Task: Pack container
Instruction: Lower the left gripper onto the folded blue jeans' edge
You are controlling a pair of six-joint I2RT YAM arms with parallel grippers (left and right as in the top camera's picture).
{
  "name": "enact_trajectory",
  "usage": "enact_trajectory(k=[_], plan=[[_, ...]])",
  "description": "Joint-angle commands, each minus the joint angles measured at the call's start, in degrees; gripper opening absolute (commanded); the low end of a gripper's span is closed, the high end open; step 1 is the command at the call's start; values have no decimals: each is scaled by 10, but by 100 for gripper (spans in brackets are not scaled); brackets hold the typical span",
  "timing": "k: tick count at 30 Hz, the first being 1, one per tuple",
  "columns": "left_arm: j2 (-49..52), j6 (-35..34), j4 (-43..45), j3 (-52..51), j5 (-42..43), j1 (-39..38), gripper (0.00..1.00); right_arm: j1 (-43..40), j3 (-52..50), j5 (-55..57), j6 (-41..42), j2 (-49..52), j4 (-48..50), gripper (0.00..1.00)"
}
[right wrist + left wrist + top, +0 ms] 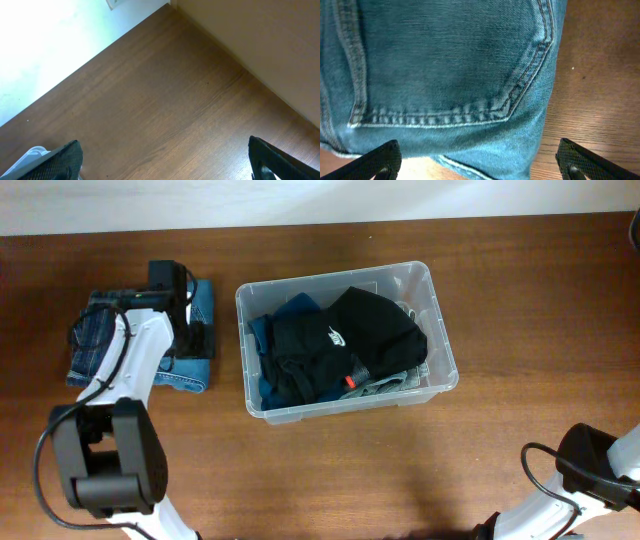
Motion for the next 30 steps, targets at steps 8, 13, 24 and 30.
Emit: enact_trajectory(k=[8, 13, 24, 30], plan=[[45, 105, 17, -5, -5, 0, 100, -2, -1, 3, 0, -6, -3, 98], [45, 111, 22, -5, -28, -7, 99, -2, -1, 3, 0, -6, -3, 98], [45, 139, 23, -5, -99, -63, 100, -2, -1, 3, 0, -6, -3, 98], [47, 120, 26, -19, -99, -66, 99, -2, -1, 3, 0, -6, -3, 98]])
